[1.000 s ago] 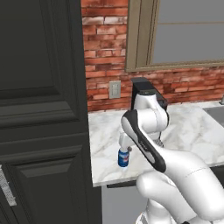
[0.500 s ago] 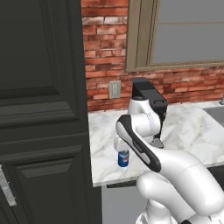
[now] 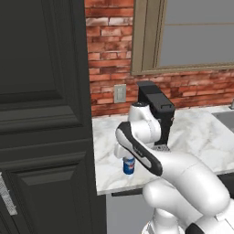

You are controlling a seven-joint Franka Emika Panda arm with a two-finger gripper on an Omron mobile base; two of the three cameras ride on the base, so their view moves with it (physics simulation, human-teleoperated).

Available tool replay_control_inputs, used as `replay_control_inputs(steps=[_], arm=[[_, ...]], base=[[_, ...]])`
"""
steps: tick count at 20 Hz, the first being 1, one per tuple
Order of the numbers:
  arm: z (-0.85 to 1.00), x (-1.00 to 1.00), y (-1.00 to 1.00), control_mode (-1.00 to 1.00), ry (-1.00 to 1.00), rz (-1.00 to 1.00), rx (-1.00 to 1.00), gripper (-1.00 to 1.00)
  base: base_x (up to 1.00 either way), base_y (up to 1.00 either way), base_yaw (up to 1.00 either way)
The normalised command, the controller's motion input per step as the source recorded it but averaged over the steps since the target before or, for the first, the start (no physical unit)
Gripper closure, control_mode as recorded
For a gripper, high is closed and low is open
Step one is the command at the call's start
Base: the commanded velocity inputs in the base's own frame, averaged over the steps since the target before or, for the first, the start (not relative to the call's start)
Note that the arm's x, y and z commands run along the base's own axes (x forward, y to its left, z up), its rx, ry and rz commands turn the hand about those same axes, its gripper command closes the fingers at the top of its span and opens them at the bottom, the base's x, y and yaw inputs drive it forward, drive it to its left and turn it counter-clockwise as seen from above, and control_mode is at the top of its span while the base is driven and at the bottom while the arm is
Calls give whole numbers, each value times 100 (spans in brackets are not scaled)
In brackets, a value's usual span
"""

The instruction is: Four empty soda cans are scattered around the kitchen. Gather all the cans and cluster them next to the stove for recycling.

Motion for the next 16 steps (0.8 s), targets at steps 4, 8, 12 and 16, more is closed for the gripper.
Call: replay_control_inputs(steps=[4, 8, 12, 16], arm=[[-23, 28, 1, -100, 0, 1, 0, -100], [-21, 34, 0, -100, 0, 0, 0, -100], [-18, 31, 0, -100, 0, 0, 0, -100], [-24, 20, 5, -100, 0, 1, 0, -100]], base=[[0, 0, 0], [0, 0, 0], [0, 0, 0], [0, 0, 0]])
